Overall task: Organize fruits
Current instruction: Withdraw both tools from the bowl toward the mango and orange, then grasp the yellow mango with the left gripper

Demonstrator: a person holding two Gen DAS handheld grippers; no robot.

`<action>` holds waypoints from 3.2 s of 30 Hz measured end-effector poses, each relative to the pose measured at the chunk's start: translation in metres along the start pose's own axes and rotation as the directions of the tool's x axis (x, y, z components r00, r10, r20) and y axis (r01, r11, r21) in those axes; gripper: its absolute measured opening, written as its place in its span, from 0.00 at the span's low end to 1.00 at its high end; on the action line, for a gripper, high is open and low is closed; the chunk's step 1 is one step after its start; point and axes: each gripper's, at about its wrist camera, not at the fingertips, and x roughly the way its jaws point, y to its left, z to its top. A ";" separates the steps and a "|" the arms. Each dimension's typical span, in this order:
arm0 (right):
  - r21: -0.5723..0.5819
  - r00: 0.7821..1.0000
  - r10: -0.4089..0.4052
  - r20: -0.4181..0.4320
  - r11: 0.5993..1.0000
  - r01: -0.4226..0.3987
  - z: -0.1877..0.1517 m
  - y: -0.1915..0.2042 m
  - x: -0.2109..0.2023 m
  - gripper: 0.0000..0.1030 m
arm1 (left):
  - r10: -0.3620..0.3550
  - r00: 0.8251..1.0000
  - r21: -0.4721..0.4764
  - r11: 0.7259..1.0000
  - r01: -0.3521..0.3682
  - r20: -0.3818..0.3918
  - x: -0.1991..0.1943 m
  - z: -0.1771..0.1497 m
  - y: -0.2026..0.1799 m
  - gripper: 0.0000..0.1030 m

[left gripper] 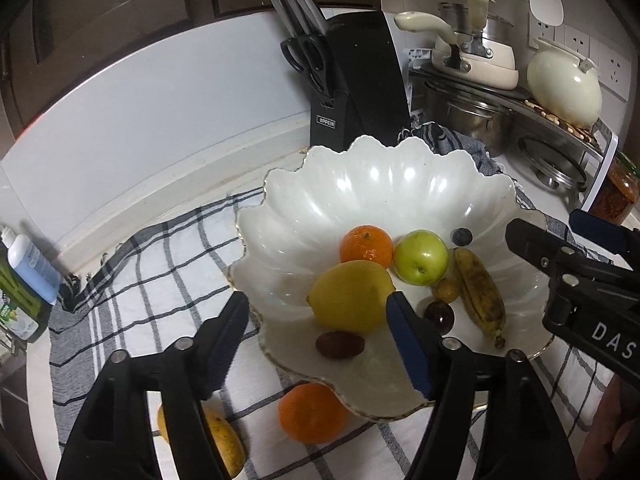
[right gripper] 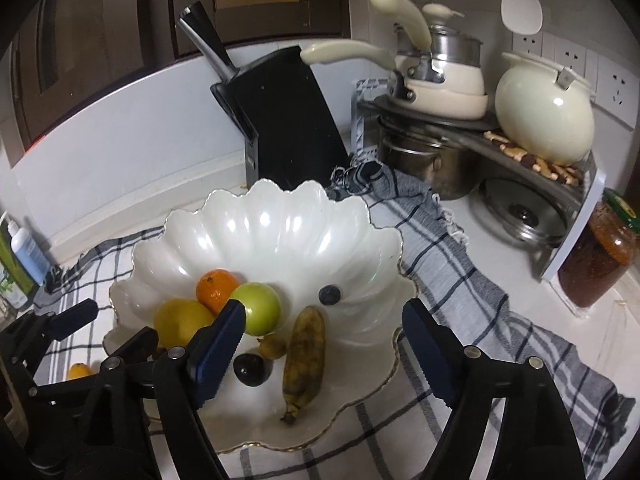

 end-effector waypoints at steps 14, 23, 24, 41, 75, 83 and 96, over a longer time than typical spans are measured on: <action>-0.012 0.999 -0.001 0.048 1.000 0.002 0.003 0.020 -0.040 0.84 | 0.026 0.998 -0.041 0.999 -0.024 0.057 -0.039 -0.006 0.021 0.93; -0.019 0.999 0.017 0.049 1.000 -0.016 -0.002 0.045 -0.058 0.84 | 0.041 0.997 -0.103 0.994 -0.034 0.061 -0.059 -0.021 0.050 0.93; -0.022 0.999 0.018 0.050 1.000 -0.017 -0.003 0.048 -0.060 0.84 | 0.043 0.997 -0.110 0.993 -0.036 0.062 -0.061 -0.024 0.055 0.93; -0.063 0.999 0.022 0.048 0.998 -0.019 -0.027 0.100 -0.072 0.84 | 0.115 0.992 -0.171 0.980 -0.104 0.053 -0.076 -0.059 0.105 0.93; -0.093 0.997 -0.050 0.054 0.994 0.055 -0.052 0.115 -0.030 0.84 | 0.093 0.991 -0.302 0.946 -0.120 -0.101 0.009 -0.101 0.106 0.80; -0.085 0.997 -0.053 0.052 0.995 0.057 -0.054 0.113 -0.028 0.84 | 0.053 0.992 -0.297 0.951 -0.084 -0.111 0.017 -0.103 0.097 0.62; -0.072 0.998 -0.046 0.037 0.996 0.048 -0.062 0.108 -0.030 0.84 | 0.051 0.990 -0.281 0.956 -0.087 -0.132 0.012 -0.108 0.095 0.58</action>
